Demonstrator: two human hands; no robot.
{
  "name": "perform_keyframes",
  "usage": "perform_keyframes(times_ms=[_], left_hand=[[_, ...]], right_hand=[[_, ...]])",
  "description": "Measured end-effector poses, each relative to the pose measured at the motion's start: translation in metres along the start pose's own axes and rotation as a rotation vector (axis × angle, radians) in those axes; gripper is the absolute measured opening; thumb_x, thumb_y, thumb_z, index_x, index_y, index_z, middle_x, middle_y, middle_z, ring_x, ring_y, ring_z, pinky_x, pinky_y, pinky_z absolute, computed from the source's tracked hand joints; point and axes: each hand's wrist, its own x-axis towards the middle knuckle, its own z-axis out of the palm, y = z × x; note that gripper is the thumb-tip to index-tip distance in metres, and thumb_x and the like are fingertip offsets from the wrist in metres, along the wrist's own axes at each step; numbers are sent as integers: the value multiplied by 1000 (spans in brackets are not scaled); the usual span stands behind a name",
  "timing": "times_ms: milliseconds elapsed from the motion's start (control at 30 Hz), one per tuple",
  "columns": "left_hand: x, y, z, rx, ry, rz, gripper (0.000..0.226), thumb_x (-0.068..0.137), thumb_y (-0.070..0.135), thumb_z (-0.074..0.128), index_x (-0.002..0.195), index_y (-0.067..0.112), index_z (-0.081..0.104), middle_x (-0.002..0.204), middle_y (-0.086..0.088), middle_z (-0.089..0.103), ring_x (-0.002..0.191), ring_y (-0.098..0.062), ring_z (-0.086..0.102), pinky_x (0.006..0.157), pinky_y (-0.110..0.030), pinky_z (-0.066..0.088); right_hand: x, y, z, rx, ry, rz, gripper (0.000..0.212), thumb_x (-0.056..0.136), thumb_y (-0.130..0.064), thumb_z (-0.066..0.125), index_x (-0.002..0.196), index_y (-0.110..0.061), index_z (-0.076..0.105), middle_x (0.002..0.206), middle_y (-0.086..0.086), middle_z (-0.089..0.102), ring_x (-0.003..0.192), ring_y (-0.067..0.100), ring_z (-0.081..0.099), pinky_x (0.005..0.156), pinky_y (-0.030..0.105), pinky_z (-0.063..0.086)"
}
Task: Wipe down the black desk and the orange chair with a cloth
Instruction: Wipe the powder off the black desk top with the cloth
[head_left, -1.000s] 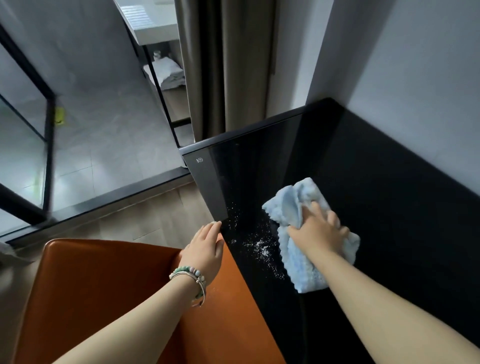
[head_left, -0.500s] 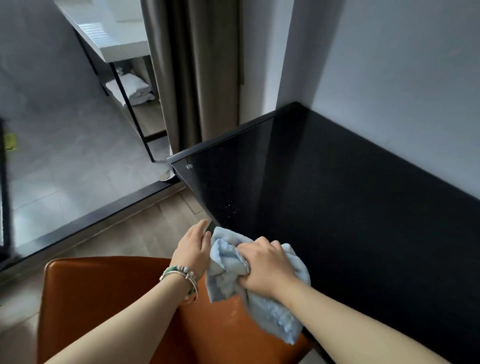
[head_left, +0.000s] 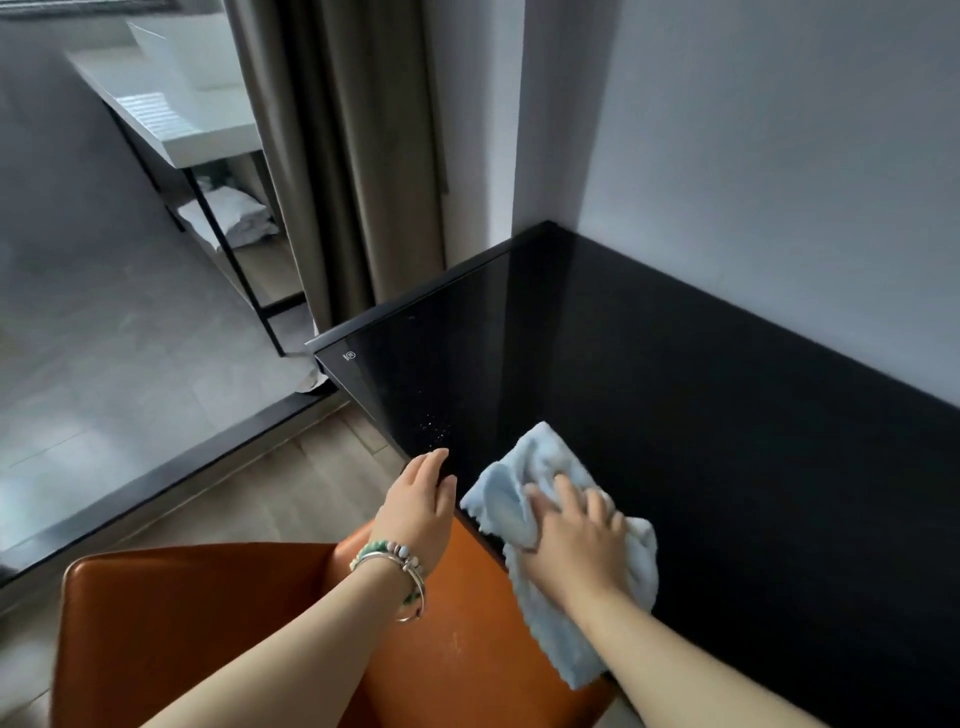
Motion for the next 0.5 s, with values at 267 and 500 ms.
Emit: perform_keyframes(times_ms=[267,500], left_hand=[[-6,0,0,-96,105,-154,41,98,24,39,137,12,41,140,-7,44,129,-19,38,106,-26,27],[9,28,19,-129,113,-146,45,97,31,39,140,17,36,144,-2,39,132,-17,35,106,-28,27]], right_hand=[[-9,-26,-19,250,-6,-443,30,81,-41,51,109,-31,53,115,-12,56,102,22,47,83,33,31],[55,70,-74,181,306,-84,44,78,-42,52,121,-34,48,130,-16,45,111,22,41,91,37,32]])
